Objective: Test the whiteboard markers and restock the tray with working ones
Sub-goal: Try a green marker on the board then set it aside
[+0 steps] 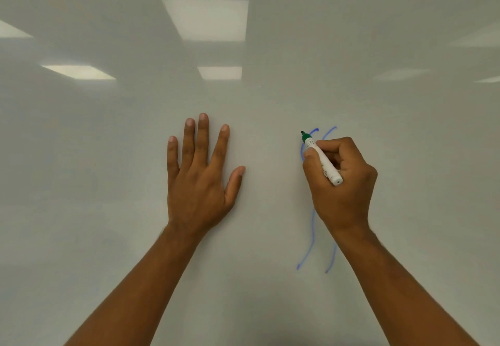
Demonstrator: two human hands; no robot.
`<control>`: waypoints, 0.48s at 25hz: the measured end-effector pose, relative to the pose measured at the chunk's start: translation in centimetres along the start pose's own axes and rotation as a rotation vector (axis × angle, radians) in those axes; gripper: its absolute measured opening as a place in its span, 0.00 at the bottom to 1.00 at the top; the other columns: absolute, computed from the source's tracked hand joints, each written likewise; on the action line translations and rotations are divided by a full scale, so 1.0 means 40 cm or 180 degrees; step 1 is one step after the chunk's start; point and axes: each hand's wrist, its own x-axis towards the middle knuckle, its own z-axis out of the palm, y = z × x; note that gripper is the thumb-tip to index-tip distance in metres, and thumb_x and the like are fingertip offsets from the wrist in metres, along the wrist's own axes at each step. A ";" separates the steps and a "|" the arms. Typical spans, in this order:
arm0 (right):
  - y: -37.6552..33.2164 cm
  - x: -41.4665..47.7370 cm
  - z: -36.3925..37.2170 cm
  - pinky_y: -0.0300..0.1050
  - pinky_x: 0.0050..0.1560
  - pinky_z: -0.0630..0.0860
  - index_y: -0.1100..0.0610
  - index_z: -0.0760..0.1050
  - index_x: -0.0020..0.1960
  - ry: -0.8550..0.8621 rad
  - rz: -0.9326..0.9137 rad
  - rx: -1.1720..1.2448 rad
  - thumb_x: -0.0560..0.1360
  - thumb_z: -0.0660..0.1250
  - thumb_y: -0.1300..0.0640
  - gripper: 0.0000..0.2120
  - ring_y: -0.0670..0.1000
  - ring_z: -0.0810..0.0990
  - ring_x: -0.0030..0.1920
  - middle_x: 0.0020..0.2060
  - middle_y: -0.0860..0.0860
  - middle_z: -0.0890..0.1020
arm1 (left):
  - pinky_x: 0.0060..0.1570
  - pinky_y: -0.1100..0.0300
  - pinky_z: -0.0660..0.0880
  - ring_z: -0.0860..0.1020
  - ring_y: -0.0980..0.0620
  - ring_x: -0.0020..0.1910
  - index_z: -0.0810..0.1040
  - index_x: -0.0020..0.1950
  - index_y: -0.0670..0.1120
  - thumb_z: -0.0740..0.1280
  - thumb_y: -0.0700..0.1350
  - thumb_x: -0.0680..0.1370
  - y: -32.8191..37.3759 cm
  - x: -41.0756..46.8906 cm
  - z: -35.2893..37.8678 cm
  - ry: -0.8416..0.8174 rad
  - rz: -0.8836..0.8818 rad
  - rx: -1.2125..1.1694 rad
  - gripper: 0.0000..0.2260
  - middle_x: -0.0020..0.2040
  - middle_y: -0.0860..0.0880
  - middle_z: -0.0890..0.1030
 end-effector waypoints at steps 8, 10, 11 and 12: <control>0.022 -0.068 -0.012 0.40 0.30 0.69 0.55 0.79 0.46 -0.0396 -0.0062 -0.0414 0.75 0.71 0.56 0.03 0.49 0.74 0.30 0.33 0.50 0.77 | 0.82 0.36 0.51 0.48 0.41 0.86 0.50 0.87 0.50 0.54 0.64 0.85 -0.001 -0.001 0.000 0.0050 0.0004 -0.0011 0.35 0.87 0.42 0.48; 0.038 -0.146 -0.049 0.40 0.31 0.69 0.51 0.79 0.45 -0.0498 0.0083 -0.0413 0.74 0.71 0.55 0.01 0.46 0.74 0.29 0.32 0.47 0.76 | 0.82 0.36 0.51 0.48 0.41 0.86 0.50 0.87 0.50 0.54 0.64 0.85 -0.003 -0.004 0.001 0.0043 -0.0003 -0.0008 0.35 0.87 0.42 0.49; 0.046 -0.194 -0.073 0.43 0.31 0.71 0.50 0.78 0.45 -0.0615 0.0125 -0.0496 0.74 0.70 0.54 0.02 0.47 0.74 0.30 0.32 0.47 0.75 | 0.82 0.35 0.51 0.48 0.41 0.86 0.50 0.87 0.50 0.54 0.64 0.85 -0.003 -0.006 0.001 0.0043 -0.0004 0.0005 0.35 0.87 0.42 0.49; 0.058 -0.248 -0.098 0.46 0.32 0.72 0.50 0.77 0.45 -0.0745 0.0136 -0.0659 0.74 0.70 0.53 0.02 0.48 0.75 0.31 0.32 0.47 0.75 | 0.82 0.35 0.51 0.48 0.40 0.86 0.50 0.87 0.50 0.54 0.64 0.85 -0.003 -0.007 0.001 0.0045 0.0003 0.0012 0.35 0.87 0.41 0.49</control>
